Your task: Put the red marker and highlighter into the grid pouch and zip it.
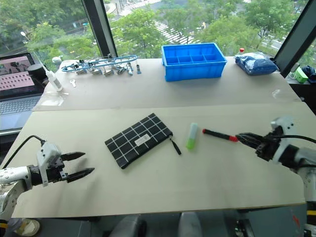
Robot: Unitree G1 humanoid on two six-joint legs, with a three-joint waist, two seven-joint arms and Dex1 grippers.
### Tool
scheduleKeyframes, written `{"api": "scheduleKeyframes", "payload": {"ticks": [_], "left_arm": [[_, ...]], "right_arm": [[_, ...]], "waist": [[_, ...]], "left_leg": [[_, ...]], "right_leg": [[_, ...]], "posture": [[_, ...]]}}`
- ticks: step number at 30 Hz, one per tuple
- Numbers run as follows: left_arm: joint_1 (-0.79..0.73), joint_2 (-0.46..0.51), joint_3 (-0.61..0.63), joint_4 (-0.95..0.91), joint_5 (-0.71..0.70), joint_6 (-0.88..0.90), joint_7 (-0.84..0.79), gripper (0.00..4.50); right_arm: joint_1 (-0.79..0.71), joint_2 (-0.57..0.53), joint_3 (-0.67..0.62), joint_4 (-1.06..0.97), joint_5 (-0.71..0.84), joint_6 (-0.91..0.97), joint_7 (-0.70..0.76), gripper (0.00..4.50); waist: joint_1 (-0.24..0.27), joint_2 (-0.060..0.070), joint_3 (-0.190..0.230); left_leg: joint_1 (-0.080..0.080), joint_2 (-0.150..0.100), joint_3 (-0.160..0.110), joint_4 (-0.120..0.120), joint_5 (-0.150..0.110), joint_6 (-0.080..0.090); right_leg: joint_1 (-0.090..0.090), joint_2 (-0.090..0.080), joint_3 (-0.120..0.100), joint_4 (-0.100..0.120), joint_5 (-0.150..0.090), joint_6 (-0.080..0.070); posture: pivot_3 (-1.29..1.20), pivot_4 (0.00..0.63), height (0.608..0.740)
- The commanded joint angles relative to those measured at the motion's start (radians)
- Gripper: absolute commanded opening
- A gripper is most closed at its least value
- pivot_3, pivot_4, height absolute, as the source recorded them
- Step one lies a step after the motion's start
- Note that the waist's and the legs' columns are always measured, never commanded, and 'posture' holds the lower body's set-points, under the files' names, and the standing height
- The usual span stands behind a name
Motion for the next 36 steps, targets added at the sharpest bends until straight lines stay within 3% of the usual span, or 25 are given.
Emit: {"api": "scheduleKeyframes", "payload": {"ticks": [1, 5, 12, 16, 21, 27, 36], "left_arm": [[-0.058, 0.032, -0.020, -0.020, 0.041, -0.096, -0.034, 4.50], [-0.083, 0.053, -0.080, -0.041, 0.089, -0.153, -0.074, 4.50], [-0.121, 0.052, -0.167, -0.017, 0.178, -0.292, -0.091, 4.50], [-0.171, 0.021, -0.199, 0.028, 0.224, -0.395, -0.064, 4.50], [-0.226, -0.015, -0.232, 0.096, 0.294, -0.535, -0.011, 4.50], [-0.280, -0.073, -0.268, 0.178, 0.321, -0.658, 0.028, 4.50], [-0.384, -0.177, -0.346, 0.278, 0.378, -0.822, 0.090, 4.50]], "right_arm": [[-0.124, 0.075, 0.195, -0.099, -0.054, -0.003, -0.024, 0.04], [-0.283, 0.216, 0.404, -0.077, -0.163, -0.055, -0.047, 0.04], [-0.493, 0.394, 0.627, 0.116, -0.416, -0.160, -0.159, 0.04], [-0.553, 0.426, 0.716, 0.211, -0.535, -0.196, -0.182, 0.04], [-0.595, 0.377, 0.844, 0.332, -0.761, -0.354, -0.231, 0.04], [-0.626, 0.361, 0.869, 0.486, -0.863, -0.505, -0.272, 0.04], [-0.586, 0.398, 0.836, 0.479, -0.858, -0.518, -0.256, 0.04]], "waist": [[0.000, -0.001, 0.000], [0.001, 0.000, 0.001], [-0.001, 0.000, 0.001], [0.001, 0.000, 0.001], [0.000, 0.001, 0.000], [0.002, 0.001, -0.001], [0.001, 0.000, -0.003]], "left_leg": [[0.000, 0.001, 0.000, 0.000, 0.000, 0.000], [-0.001, 0.002, 0.000, 0.000, 0.001, -0.002], [-0.011, 0.002, 0.000, 0.000, 0.006, -0.011], [-0.012, 0.002, 0.000, 0.000, 0.006, -0.011], [-0.012, 0.002, 0.000, 0.000, 0.006, -0.011], [-0.007, 0.002, 0.000, 0.000, 0.005, -0.009], [-0.006, 0.003, -0.001, 0.000, 0.005, -0.009]], "right_leg": [[0.000, 0.001, 0.000, 0.000, 0.000, 0.000], [-0.002, 0.002, 0.000, 0.001, 0.001, -0.001], [-0.015, 0.004, 0.000, 0.003, 0.003, -0.004], [-0.015, 0.004, -0.001, 0.003, 0.003, -0.004], [-0.015, 0.004, -0.001, 0.003, 0.003, -0.004], [-0.012, 0.004, -0.001, 0.003, 0.003, -0.005], [-0.011, 0.005, -0.001, 0.003, 0.004, -0.006]], "posture": [[0.00, 0.150, 0.740], [0.00, 0.150, 0.740], [0.00, 0.150, 0.740], [0.00, 0.150, 0.740], [0.00, 0.150, 0.740], [0.00, 0.150, 0.740], [0.00, 0.150, 0.740]]}}
